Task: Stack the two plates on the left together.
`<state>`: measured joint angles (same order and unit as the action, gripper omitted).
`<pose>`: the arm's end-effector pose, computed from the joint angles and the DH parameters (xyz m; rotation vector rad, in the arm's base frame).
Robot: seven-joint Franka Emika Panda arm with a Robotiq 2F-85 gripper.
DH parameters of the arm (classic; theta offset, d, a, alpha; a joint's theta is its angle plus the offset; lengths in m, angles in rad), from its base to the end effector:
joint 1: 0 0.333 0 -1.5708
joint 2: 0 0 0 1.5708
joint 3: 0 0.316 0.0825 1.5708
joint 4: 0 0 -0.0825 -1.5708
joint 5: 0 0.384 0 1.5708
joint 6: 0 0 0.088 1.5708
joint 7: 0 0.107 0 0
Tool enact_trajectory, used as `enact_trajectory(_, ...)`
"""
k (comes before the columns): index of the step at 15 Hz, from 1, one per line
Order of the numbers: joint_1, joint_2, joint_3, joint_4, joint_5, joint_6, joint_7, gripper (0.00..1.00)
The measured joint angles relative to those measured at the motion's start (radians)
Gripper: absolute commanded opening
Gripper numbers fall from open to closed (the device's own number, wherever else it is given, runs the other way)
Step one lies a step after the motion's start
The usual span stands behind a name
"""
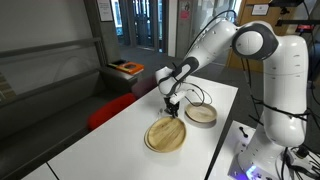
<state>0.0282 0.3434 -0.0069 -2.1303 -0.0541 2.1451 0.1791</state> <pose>0.5354 0.0091 0.2228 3.0214 -0.1828 -0.4928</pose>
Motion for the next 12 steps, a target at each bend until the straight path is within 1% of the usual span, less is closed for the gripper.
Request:
enact_trajectory(5,0.0,0.045,-0.004,0.016,0.0,0.0,0.003,0.99)
enact_trajectory(6,0.0,0.05,-0.005,0.018,0.0,0.0,0.003,1.0)
enact_trajectory(12,0.001,0.065,-0.013,0.032,0.0,0.0,0.011,1.0)
